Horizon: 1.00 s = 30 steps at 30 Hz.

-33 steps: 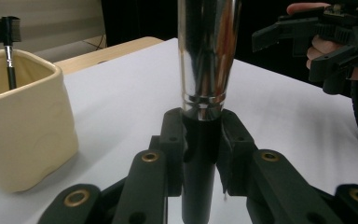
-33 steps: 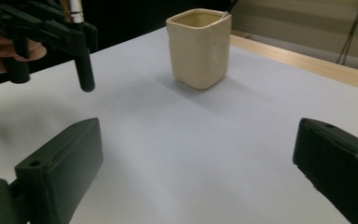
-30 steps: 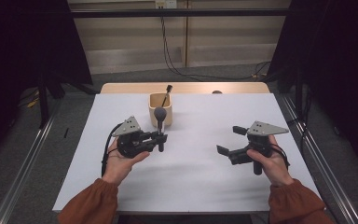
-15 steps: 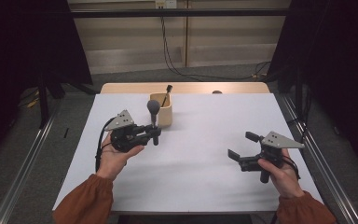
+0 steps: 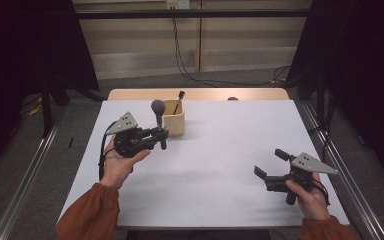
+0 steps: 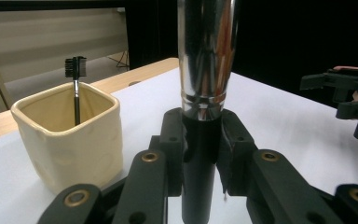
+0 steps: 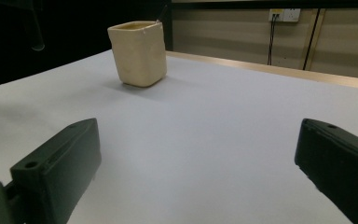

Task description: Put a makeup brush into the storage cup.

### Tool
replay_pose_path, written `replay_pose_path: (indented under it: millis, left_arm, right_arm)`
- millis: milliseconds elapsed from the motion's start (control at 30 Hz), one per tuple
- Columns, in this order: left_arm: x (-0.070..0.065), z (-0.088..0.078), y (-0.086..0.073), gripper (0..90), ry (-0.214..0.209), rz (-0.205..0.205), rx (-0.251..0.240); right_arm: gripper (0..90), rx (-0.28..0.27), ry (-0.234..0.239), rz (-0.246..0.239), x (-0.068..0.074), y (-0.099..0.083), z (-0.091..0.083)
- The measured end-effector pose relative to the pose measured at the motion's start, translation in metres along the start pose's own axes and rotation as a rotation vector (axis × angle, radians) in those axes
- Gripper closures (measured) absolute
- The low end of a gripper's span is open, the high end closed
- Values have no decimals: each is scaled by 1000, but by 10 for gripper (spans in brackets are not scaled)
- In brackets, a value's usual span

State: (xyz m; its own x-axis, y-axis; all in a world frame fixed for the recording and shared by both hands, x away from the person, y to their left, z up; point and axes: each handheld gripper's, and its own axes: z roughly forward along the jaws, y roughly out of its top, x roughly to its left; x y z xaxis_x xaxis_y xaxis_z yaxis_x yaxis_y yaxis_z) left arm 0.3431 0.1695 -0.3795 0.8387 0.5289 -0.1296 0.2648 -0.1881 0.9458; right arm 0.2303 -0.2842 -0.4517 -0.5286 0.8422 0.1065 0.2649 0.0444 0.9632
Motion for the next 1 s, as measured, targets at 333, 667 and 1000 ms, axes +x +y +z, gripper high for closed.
replay_pose_path:
  millis: [333,667,1000]
  left_arm:
    - [8,-1,11,746,19,-3,-17]
    - [18,8,25,746,45,-13,-32]
    - [31,15,36,746,73,-31,-44]
  right_arm:
    - [0,-45,-19,6,1,-11,-15]
    - [0,-34,-2,-24,2,-12,-14]
    - [0,-32,-15,-12,0,-13,-14]
